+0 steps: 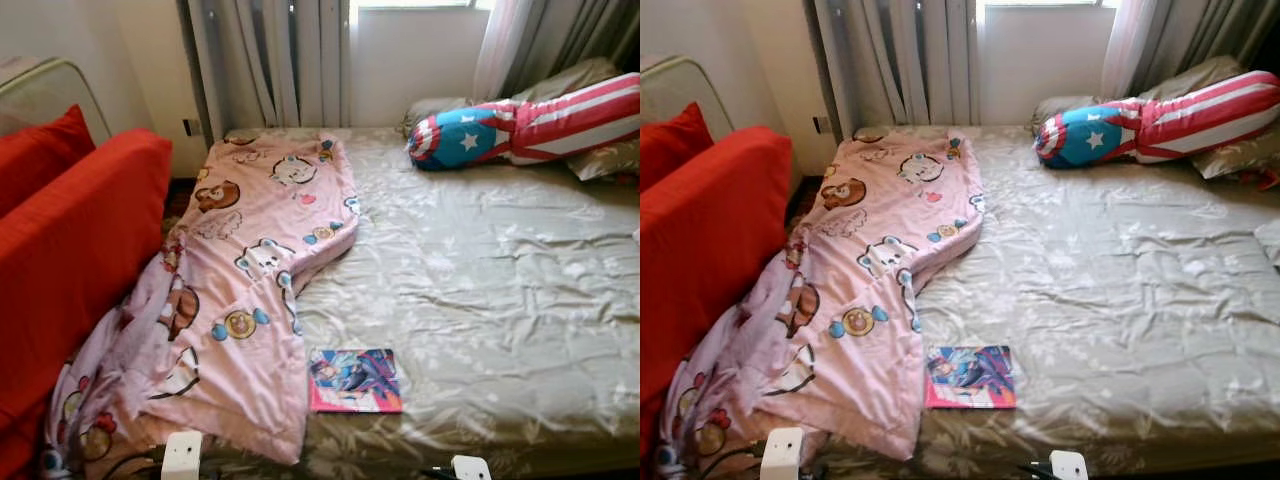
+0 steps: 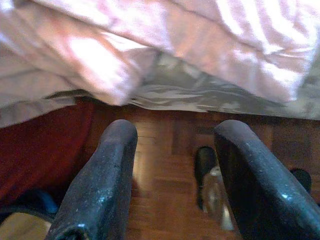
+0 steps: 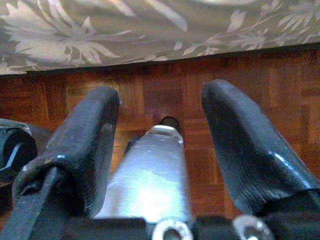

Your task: Clean up the room

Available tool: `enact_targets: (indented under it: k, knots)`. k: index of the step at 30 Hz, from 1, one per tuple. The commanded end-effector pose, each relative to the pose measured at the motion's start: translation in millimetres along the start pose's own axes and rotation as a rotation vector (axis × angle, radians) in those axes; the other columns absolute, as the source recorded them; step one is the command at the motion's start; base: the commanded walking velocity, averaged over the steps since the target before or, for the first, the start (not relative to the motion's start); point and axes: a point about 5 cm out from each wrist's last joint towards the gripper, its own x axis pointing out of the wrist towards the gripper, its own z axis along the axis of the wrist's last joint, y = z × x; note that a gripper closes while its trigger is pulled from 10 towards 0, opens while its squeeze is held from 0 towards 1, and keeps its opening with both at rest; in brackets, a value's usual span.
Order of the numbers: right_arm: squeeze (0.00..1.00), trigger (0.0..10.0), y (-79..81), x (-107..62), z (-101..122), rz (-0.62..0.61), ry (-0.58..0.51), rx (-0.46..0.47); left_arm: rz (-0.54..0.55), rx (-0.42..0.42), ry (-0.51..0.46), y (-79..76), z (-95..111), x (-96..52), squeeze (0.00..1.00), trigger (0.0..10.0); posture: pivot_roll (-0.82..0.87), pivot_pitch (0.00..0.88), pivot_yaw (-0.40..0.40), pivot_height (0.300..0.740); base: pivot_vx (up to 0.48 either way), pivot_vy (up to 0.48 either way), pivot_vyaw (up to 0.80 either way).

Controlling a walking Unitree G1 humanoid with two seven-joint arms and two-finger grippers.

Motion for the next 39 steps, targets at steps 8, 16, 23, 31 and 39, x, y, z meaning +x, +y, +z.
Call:
enact_targets:
  k: [8, 16, 23, 31, 39]
  knots:
    - [0.00, 10.0, 3.4, 1.1, 3.5, 0.000, -0.016, -0.037, -0.022, -0.003, -0.011, -7.4, 2.9, 1.1, 0.00, 10.0, 0.01, 0.000, 0.031, 0.740, 0.000, 0.000, 0.33]
    - [0.00, 10.0, 5.3, 1.8, 5.4, 0.000, -0.020, -0.028, -0.027, -0.007, -0.032, -8.9, 9.6, 2.7, 0.00, 10.0, 0.01, 0.000, 0.028, 0.740, 0.000, 0.000, 0.80]
    - [0.00, 10.0, 3.3, 1.6, 6.1, -0.008, -0.025, -0.008, -0.029, -0.007, -0.042, -11.0, 10.6, 2.7, 0.00, 10.0, 0.01, 0.000, 0.026, 0.740, 0.000, 0.000, 0.62]
    - [0.00, 10.0, -17.6, -3.3, 2.5, -0.030, -0.027, 0.002, -0.033, -0.010, -0.055, -13.7, 12.2, 2.8, 0.00, 10.0, 0.01, 0.000, 0.024, 0.740, 0.000, 0.000, 0.00]
    - [0.00, 10.0, -23.4, -4.9, 2.2, -0.035, -0.033, 0.008, -0.036, -0.018, -0.068, -14.5, 15.3, 3.3, 0.00, 10.0, 0.01, 0.000, 0.021, 0.740, 0.000, 0.000, 0.00]
